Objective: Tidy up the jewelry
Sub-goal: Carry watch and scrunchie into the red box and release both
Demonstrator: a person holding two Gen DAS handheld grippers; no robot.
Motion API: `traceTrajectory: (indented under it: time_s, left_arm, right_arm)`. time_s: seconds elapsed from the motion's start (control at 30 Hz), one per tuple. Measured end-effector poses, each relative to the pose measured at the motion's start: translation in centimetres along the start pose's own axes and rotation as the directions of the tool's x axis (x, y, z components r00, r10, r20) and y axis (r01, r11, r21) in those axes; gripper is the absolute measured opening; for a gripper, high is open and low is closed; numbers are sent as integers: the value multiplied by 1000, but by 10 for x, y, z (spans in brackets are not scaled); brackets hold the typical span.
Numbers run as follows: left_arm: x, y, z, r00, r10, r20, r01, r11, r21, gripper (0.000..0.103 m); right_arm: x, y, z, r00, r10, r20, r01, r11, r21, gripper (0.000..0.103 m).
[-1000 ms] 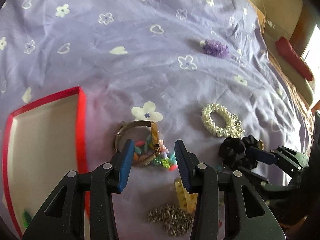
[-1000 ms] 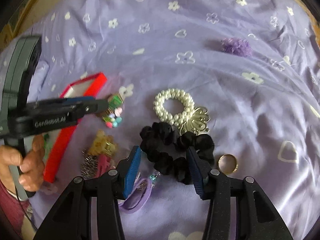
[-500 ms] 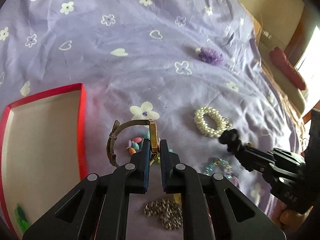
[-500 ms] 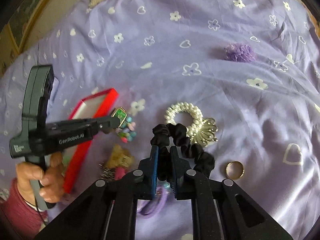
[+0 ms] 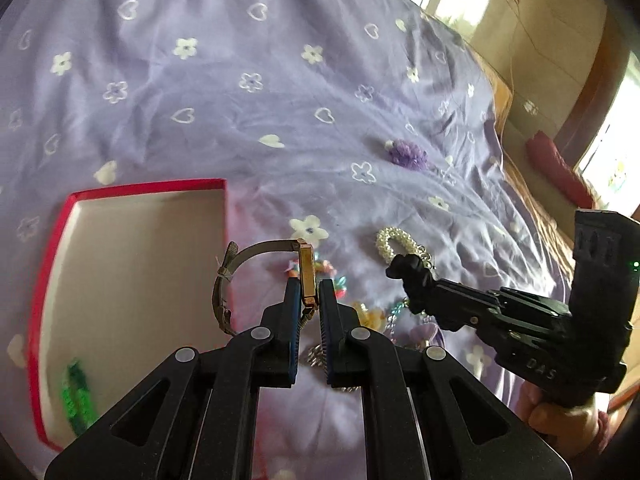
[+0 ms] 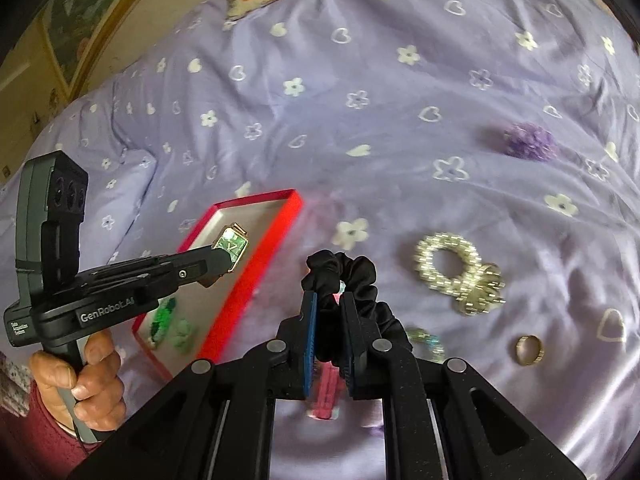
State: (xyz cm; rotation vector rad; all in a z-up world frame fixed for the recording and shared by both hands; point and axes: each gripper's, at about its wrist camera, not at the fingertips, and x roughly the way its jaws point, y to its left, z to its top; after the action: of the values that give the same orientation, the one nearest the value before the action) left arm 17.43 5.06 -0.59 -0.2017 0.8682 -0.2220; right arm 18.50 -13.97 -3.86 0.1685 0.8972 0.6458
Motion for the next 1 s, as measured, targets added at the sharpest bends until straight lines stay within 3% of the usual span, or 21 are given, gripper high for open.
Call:
traceTrajectory:
  time_s: [0.5, 1.0]
  left_arm:
    - [-52, 72, -28, 992, 116, 46, -111, 990, -91, 7]
    - [-37, 124, -40, 985, 170, -12, -170, 980, -103, 7]
  right_arm:
    - [33, 79, 1, 994, 103, -48, -108, 988, -107, 11]
    - [90, 133, 3, 980, 146, -136, -169, 970, -175, 11]
